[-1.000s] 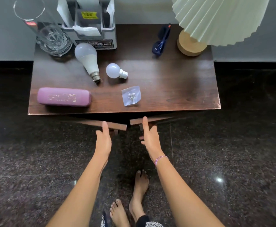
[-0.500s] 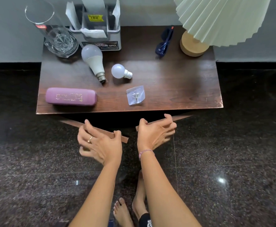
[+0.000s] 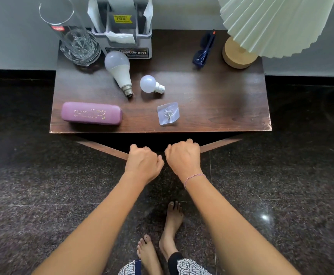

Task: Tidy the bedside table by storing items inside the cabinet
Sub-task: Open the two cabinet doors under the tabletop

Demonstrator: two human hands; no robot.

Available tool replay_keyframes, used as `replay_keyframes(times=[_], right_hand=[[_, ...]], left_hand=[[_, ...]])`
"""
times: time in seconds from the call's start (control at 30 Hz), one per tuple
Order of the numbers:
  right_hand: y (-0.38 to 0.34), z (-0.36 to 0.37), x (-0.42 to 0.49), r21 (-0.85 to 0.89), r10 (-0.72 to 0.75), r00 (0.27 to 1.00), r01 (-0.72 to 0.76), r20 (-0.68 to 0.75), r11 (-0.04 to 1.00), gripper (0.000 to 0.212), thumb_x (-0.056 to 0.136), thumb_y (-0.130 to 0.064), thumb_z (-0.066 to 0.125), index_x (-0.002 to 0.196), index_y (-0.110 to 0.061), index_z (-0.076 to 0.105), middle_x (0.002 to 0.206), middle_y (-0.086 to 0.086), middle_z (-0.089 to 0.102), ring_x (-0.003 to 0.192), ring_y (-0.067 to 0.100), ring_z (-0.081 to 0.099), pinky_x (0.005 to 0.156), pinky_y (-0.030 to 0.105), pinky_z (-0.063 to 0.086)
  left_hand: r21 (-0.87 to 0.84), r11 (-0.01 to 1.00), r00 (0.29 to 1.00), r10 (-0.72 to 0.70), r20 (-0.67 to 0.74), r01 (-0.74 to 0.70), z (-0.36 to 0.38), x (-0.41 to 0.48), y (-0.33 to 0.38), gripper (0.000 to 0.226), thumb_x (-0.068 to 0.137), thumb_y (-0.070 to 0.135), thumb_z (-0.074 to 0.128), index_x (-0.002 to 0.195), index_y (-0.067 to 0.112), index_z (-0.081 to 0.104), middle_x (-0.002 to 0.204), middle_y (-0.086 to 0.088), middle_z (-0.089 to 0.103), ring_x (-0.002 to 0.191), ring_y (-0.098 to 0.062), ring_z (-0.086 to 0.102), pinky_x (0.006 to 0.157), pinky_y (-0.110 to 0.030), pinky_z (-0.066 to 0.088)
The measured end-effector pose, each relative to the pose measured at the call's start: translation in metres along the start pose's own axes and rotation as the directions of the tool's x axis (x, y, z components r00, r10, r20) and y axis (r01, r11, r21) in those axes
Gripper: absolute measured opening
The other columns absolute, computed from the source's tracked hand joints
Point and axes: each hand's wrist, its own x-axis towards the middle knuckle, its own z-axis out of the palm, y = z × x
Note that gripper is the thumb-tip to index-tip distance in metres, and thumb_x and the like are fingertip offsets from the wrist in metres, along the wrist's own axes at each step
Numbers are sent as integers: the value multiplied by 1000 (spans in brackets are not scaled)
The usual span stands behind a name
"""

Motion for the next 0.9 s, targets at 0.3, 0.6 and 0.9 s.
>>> replay_keyframes(times=[0.3, 0.6, 0.9], right_hand=[[-31, 9, -4, -552, 54, 825, 326, 563, 768, 21, 85, -11, 53, 89, 6, 65, 87, 22, 67, 78, 34, 66, 77, 41, 53], [-27, 73, -55, -755, 289, 808, 266, 514, 600, 68, 74, 12, 63, 133, -4, 33, 129, 26, 31, 127, 43, 35, 104, 66, 27], [10, 86, -102, -703, 268, 721, 405, 639, 585, 93, 79, 20, 53, 151, -18, 6, 156, 21, 1, 138, 52, -2, 90, 82, 2]], left_hand=[[533, 727, 856, 147, 496, -433, 8, 8, 29, 36, 87, 24, 40, 84, 4, 69, 76, -13, 73, 62, -33, 71, 85, -48, 50], [699, 370, 744, -32, 668, -612, 50, -48, 34, 34, 79, 20, 40, 77, 11, 73, 72, -1, 73, 63, -23, 72, 83, -48, 51], [561, 757, 787, -102, 609, -336, 96, -79, 4, 68, 99, 25, 41, 150, 14, -3, 156, -18, -15, 142, -42, -14, 107, -66, 17]])
